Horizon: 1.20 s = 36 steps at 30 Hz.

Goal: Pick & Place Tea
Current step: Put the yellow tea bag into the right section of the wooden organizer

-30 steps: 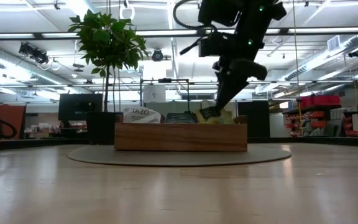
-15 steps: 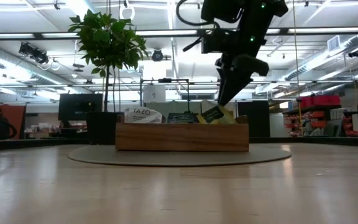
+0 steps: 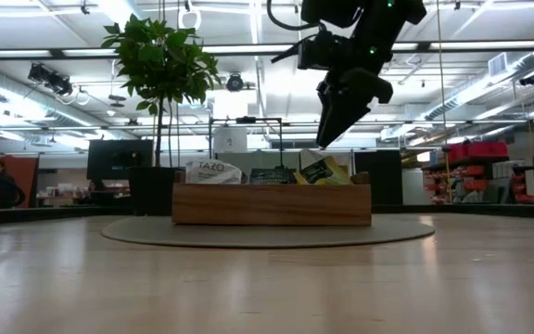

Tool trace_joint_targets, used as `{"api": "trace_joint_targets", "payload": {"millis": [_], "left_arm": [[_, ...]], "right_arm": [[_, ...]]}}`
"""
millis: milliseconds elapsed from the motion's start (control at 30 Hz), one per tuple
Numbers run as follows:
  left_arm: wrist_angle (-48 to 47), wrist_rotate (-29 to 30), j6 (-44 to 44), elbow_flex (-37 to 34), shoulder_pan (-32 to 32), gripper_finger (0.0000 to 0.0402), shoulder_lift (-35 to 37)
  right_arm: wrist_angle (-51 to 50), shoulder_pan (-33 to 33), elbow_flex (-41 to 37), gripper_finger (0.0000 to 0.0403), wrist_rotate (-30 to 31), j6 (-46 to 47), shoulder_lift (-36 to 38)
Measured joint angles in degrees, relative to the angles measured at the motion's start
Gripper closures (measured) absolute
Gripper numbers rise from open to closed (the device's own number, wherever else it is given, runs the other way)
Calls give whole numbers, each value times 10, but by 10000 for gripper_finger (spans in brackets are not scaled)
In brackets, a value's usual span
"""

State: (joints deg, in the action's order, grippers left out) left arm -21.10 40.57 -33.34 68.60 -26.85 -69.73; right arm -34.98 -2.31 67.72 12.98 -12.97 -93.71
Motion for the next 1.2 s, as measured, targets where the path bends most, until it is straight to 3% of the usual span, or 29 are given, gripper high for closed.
{"api": "trace_joint_targets", "payload": {"millis": [200,600,767,933,1200], "left_arm": [[0,0,-1,0,0,204,0],[-5,0,-5,0,0,204,0],[-7,0,0,0,0,204,0],[-7,0,12,0,0,204,0],[-7,0,24,0,0,204,0]], "right_arm": [[-9,-35,0,289,-87,20,0],[-80,-23,23,244,-96,44,32],[-140,37,42,248,-145,63,74],[-169,136,3,257,-186,152,88],[-31,299,-116,259,-202,404,87]]}}
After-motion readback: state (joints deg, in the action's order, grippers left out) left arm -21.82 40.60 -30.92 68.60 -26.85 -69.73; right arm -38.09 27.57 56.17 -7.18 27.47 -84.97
